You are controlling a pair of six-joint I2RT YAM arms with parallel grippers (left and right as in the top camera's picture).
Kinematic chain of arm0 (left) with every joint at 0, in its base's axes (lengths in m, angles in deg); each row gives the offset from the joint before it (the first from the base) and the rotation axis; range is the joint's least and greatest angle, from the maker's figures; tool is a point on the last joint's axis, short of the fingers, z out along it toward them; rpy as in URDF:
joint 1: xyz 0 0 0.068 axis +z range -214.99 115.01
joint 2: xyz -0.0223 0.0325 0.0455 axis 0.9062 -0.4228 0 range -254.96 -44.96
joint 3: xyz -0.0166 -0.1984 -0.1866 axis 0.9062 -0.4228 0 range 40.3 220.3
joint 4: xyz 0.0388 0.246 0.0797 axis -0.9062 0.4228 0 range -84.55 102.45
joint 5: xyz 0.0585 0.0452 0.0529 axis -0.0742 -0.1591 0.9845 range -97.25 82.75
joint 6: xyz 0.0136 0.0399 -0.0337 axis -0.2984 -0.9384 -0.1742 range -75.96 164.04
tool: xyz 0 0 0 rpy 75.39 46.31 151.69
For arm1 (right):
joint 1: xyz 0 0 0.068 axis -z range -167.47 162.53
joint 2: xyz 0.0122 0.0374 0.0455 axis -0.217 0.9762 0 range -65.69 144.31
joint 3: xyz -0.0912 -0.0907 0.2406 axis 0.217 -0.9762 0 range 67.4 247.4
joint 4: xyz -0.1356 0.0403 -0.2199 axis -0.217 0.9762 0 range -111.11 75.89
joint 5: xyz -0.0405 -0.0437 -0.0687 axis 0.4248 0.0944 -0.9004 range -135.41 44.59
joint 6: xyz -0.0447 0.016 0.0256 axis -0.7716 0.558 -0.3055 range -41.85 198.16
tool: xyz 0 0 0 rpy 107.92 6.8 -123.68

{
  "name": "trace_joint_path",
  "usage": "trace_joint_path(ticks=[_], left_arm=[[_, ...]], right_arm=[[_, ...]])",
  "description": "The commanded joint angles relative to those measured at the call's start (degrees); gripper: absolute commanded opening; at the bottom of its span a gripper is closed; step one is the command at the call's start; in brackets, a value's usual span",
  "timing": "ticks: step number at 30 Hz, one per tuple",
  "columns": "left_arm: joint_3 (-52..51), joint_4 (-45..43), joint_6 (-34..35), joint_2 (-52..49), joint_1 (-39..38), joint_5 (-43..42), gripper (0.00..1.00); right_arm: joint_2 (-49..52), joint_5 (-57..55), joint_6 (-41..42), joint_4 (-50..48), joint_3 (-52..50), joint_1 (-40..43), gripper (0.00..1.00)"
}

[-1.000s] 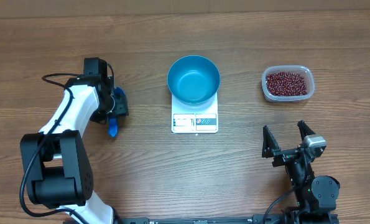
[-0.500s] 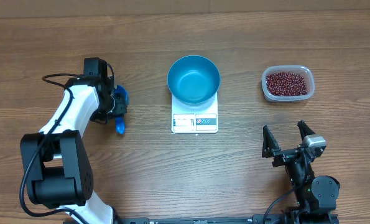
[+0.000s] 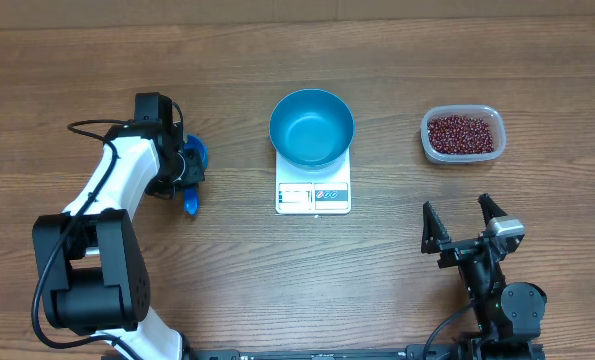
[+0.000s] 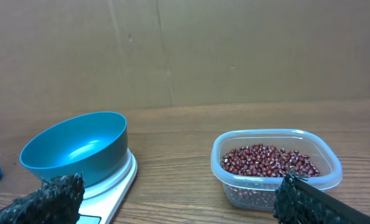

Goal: Scoop item into bowl and weigh 150g on scale
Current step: 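Close the left gripper on the blue scoop handle, then lift the blue scoop with the left gripper toward the bowl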

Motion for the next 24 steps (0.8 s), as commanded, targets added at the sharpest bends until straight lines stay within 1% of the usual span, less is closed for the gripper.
trace_joint_path(ticks=[1,4,6,10,15,20,22,24], left_arm=[[-0.37,-0.42,1.22,-0.39,-0.07,-0.83,0.21],[-0.35,-0.66,1.22,-0.39,-0.04,-0.85,0.19],[-0.07,-0.57,1.29,-0.28,-0.04,-0.87,0.11],[1.75,0.09,3.56,0.48,0.0,-2.12,0.09],[6.6,2.62,4.57,1.95,0.02,-6.82,0.13],[13.97,8.04,4.92,3.87,0.02,-6.91,0.15],[17.55,10.25,6.54,4.61,0.02,-6.97,0.16],[21.79,12.66,9.64,5.22,0.0,-7.67,0.16]], right_arm=[[-0.52,0.02,0.22,-0.17,-0.59,0.13,1.0],[-0.52,0.02,0.22,-0.17,-0.59,0.13,1.0],[-0.52,0.02,0.22,-0.17,-0.59,0.13,1.0],[-0.52,0.02,0.22,-0.17,-0.59,0.13,1.0],[-0.52,0.02,0.2,-0.17,-0.59,0.13,1.0],[-0.52,0.02,0.22,-0.17,-0.59,0.13,1.0],[-0.52,0.02,0.22,-0.17,-0.59,0.13,1.0],[-0.52,0.02,0.22,-0.17,-0.59,0.13,1.0]])
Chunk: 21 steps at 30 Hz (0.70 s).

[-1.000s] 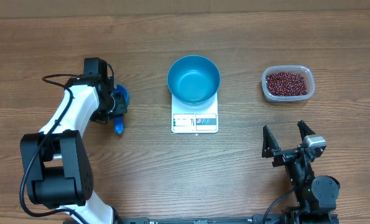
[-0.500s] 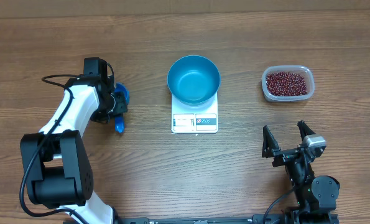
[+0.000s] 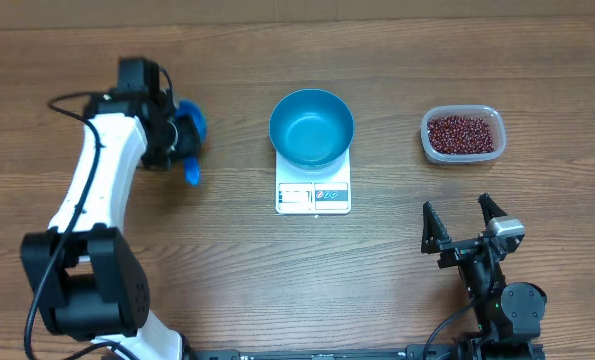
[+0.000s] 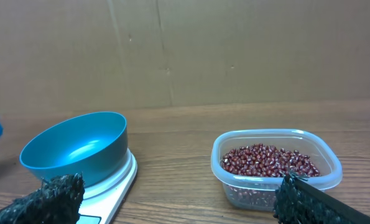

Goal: Scoop item into bowl and weigh 150g on scale
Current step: 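Lift the blue scoop with the left gripper toward the bowl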

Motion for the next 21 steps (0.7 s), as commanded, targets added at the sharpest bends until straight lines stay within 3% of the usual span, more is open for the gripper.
trace_joint_path(ticks=[1,10,16,21], left_arm=[[7.74,1.97,5.66,3.56,0.0,-3.43,0.16],[14.4,-0.76,14.67,3.72,-0.24,-33.38,0.16],[14.4,-0.9,15.82,3.72,-1.16,-39.67,0.14],[14.4,-1.11,19.65,3.72,-3.54,-39.95,0.15]], right_arm=[[-0.52,0.0,0.22,-0.2,-0.59,0.13,1.0],[-0.52,0.0,0.22,-0.2,-0.59,0.13,1.0],[-0.52,0.0,0.22,-0.2,-0.59,0.13,1.0],[-0.52,0.0,0.22,-0.2,-0.59,0.13,1.0]])
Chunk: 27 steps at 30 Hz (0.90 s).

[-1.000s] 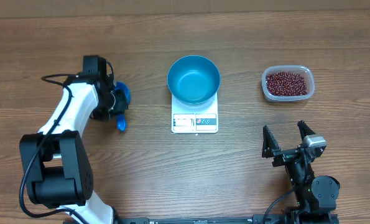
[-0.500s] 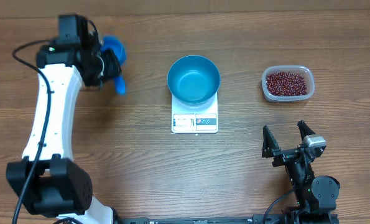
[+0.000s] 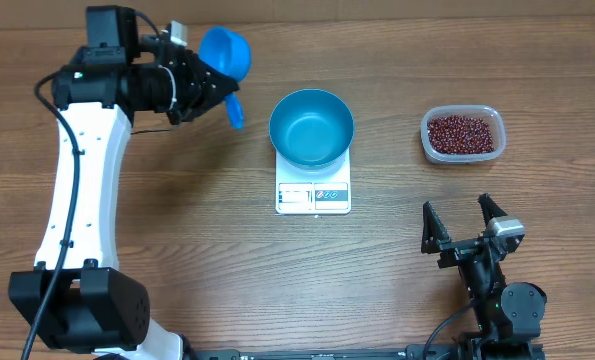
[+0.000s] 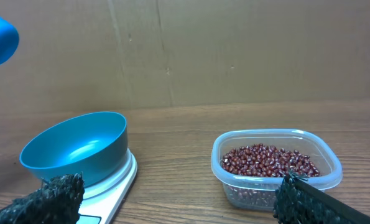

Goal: Scoop item into bowl and weigh 150g on scale
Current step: 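Lift the blue scoop with the left gripper toward the bowl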

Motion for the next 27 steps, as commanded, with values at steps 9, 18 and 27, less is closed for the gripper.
trace_joint_path(ticks=[9,18,27], left_arm=[[0.87,-1.88,20.13,0.57,-8.28,-3.72,0.1],[0.87,-6.49,28.04,0.57,-14.56,-3.89,0.04],[0.87,-14.38,34.25,0.57,-17.84,-3.04,0.04]], right_arm=[[-0.52,0.04,0.28,-1.57,-0.59,0.13,1.0],[0.07,5.73,14.29,-0.04,1.07,0.13,1.0],[15.26,10.88,21.44,14.78,28.87,0.13,1.0]])
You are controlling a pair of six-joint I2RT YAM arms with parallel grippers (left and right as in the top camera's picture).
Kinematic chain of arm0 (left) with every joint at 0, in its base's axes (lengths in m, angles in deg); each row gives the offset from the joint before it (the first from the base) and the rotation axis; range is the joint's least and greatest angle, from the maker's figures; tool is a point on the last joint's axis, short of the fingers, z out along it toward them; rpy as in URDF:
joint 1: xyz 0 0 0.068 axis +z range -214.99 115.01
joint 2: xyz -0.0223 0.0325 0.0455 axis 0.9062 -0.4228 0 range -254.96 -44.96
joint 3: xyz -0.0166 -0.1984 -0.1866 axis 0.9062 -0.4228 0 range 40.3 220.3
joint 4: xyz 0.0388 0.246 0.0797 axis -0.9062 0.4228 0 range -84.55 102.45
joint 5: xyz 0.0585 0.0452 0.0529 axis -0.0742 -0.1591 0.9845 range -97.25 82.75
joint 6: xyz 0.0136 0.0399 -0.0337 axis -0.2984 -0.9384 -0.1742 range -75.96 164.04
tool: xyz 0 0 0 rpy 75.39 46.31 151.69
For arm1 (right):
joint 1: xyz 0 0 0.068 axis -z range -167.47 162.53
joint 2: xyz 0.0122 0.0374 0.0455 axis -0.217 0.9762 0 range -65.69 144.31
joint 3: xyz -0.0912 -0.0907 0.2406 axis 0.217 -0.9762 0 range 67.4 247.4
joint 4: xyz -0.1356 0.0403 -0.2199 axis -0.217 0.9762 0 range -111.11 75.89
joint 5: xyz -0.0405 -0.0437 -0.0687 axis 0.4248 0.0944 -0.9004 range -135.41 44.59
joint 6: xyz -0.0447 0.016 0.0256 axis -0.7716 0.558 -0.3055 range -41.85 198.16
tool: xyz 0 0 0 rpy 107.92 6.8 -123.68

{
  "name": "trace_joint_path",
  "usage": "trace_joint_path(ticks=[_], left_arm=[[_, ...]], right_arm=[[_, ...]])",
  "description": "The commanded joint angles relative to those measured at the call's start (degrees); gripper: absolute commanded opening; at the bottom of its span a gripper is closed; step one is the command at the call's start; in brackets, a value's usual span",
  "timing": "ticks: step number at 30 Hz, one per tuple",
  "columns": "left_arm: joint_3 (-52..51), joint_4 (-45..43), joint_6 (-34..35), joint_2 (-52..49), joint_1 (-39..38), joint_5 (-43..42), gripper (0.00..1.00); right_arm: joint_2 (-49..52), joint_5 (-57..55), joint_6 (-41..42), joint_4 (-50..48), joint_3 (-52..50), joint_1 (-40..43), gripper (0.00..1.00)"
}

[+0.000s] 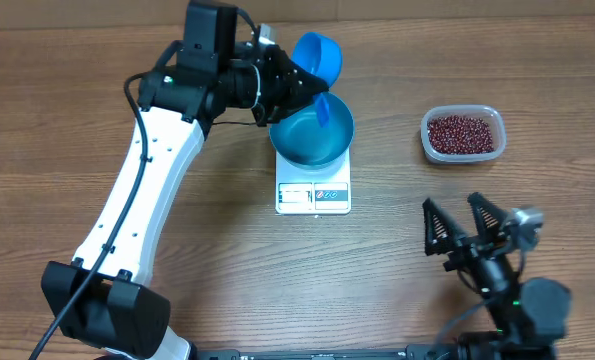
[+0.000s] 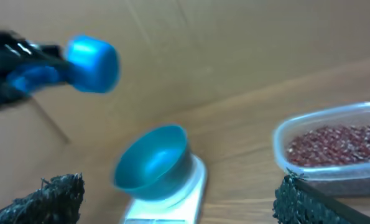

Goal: Scoop item into bowl and weigh 150g on scale
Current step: 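Lift the blue scoop with the left gripper toward the bowl, then move the right gripper to the scoop handle above the bowl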

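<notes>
A blue scoop (image 1: 316, 57) hangs in the air over the far rim of the teal bowl (image 1: 312, 131), its cup looking empty and its handle pointing down over the bowl. My left gripper (image 1: 282, 84) is shut on the scoop. The bowl stands on the white scale (image 1: 313, 196). A clear tub of red beans (image 1: 462, 133) sits at the right. My right gripper (image 1: 462, 228) stands open near the front edge, holding nothing. The right wrist view is blurred; it shows the scoop (image 2: 92, 62), the bowl (image 2: 152, 163) and the tub (image 2: 337, 146).
The left arm (image 1: 147, 190) stretches diagonally across the left half of the table. A brown cardboard wall (image 2: 234, 50) closes off the far side. Bare wood lies between the scale and the tub.
My left gripper has carried the scoop rightward, from left of the bowl to above its far rim. The right arm has shifted and its view has tilted and blurred.
My left gripper was down at the scoop on the table at the far left. Then it was a little farther back with the scoop in it. Then the scoop was held raised left of the bowl, and now it is over the bowl's rim.
</notes>
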Motion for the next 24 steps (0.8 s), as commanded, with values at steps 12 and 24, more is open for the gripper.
trace_joint_path(ticks=[12,24], left_arm=[[0.87,-3.96,18.93,0.57,-3.48,-1.55,0.04],[0.87,-9.9,22.14,0.57,-6.49,0.57,0.04]], right_arm=[[39.93,24.15,2.4,19.41,48.76,0.13,0.89],[52.5,28.04,8.41,9.79,48.76,-8.13,0.5]])
